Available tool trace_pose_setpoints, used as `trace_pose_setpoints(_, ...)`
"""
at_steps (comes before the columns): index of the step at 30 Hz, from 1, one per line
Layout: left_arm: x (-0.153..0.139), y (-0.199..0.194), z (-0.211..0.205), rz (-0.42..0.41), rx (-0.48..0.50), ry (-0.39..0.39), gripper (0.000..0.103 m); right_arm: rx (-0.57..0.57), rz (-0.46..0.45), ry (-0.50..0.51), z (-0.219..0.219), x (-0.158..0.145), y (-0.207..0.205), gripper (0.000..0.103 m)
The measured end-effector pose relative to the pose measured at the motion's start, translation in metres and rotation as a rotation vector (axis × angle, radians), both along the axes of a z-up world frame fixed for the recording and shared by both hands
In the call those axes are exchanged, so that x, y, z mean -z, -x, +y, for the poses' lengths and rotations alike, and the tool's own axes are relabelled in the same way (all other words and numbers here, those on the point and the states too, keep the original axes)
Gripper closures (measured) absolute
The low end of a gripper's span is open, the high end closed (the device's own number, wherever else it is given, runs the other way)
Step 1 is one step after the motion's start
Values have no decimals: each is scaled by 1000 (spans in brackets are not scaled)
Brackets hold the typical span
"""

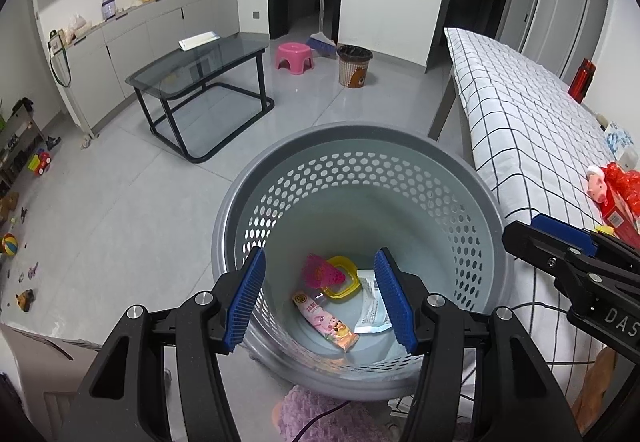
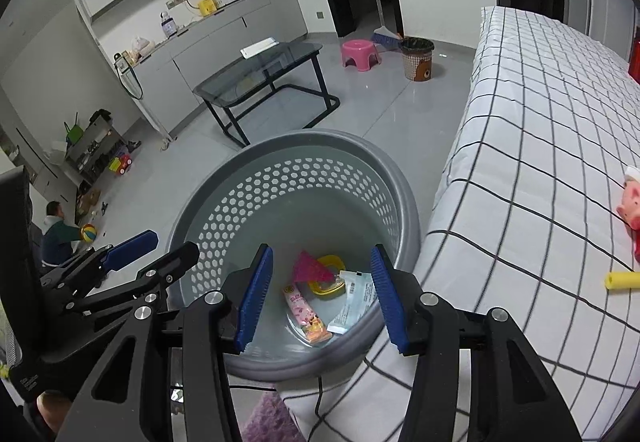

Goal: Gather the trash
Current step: 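Move both tools back toward the red bag and toothpaste box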

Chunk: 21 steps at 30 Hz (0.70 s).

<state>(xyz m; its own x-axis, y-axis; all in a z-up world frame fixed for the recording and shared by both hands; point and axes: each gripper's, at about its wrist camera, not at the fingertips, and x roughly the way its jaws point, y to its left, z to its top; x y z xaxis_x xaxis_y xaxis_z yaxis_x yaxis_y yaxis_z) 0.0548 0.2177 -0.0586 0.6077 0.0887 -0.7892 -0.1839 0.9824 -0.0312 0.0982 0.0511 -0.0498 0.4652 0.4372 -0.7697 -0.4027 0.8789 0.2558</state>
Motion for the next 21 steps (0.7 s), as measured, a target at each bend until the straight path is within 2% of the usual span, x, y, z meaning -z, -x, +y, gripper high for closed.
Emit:
trace_pose_setpoints(10, -16, 11, -29, -39, 43, -4, 43, 66, -68, -13, -41, -22, 34, 54)
trace_pose_setpoints(15, -26, 13, -64, -67, 106, 3, 43, 147, -113, -5, -86, -32, 58, 51)
trace_pose_setpoints(21, -32, 13, -122, -84, 202, 18, 41, 293, -144, 11, -162, -40, 84, 50)
